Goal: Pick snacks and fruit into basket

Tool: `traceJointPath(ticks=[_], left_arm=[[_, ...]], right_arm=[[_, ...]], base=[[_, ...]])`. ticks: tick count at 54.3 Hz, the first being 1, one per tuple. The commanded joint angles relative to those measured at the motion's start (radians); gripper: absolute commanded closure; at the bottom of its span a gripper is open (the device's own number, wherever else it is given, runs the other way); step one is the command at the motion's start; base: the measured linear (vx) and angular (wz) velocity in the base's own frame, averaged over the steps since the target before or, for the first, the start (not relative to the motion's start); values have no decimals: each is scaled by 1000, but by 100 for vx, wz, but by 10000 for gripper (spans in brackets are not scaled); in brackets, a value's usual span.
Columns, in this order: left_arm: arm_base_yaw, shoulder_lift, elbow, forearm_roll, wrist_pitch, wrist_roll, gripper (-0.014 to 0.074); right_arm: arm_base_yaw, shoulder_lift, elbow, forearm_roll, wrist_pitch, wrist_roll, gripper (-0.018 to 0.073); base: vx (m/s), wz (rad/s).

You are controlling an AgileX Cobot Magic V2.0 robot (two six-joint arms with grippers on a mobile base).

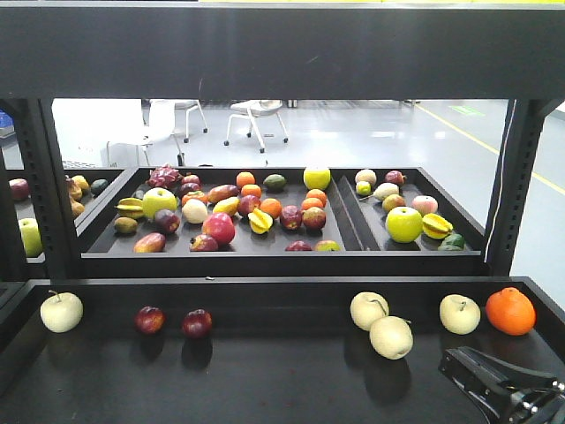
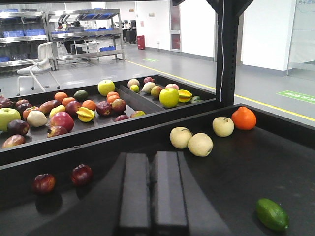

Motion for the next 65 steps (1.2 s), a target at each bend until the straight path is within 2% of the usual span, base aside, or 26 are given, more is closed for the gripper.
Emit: traceJointPath(ticks=[1, 65], left_arm=[[-3, 11, -32, 5, -1, -5, 605], [-3, 11, -32, 5, -1, -5, 605]], right_arm=[[-2, -13, -33, 19, -72, -10, 568], [-2, -13, -33, 19, -72, -10, 568]], base=[[0, 0], [0, 0]])
